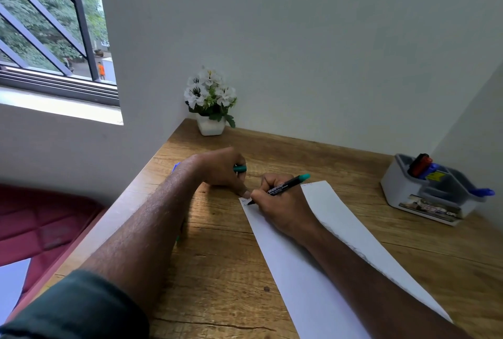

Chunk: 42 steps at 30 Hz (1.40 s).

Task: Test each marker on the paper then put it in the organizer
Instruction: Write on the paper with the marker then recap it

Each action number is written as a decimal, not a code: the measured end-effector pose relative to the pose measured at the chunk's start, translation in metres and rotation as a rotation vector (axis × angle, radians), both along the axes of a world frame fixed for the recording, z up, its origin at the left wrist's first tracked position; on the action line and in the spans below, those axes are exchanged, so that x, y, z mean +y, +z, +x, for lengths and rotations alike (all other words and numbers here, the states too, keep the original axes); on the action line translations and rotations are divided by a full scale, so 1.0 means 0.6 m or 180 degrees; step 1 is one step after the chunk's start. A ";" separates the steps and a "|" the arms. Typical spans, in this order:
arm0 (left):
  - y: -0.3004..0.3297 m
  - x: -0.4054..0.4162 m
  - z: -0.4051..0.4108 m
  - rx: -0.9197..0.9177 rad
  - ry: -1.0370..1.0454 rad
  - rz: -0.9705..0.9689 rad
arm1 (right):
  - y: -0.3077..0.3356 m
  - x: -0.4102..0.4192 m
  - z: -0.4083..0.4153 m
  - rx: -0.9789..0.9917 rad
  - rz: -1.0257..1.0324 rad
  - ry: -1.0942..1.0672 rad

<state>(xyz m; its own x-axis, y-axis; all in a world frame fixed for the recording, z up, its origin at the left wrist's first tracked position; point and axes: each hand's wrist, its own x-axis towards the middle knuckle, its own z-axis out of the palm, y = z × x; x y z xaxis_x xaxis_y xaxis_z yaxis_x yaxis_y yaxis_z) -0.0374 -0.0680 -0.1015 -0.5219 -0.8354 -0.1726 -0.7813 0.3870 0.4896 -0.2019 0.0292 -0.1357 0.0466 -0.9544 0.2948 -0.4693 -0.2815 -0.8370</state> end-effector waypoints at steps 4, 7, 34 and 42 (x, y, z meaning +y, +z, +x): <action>0.001 0.000 0.000 0.0025 -0.0046 0.0037 | 0.001 0.001 -0.001 0.0025 0.0019 0.0016; 0.001 -0.001 -0.001 -0.0003 -0.0041 0.0038 | 0.002 0.002 -0.002 -0.0081 0.0019 -0.0055; 0.001 0.002 -0.002 -0.0023 -0.0017 0.0027 | 0.008 0.006 0.000 -0.0116 -0.0007 -0.0121; 0.005 0.005 -0.004 -0.0033 0.0011 0.0049 | 0.013 0.009 0.000 -0.0130 -0.0008 -0.0179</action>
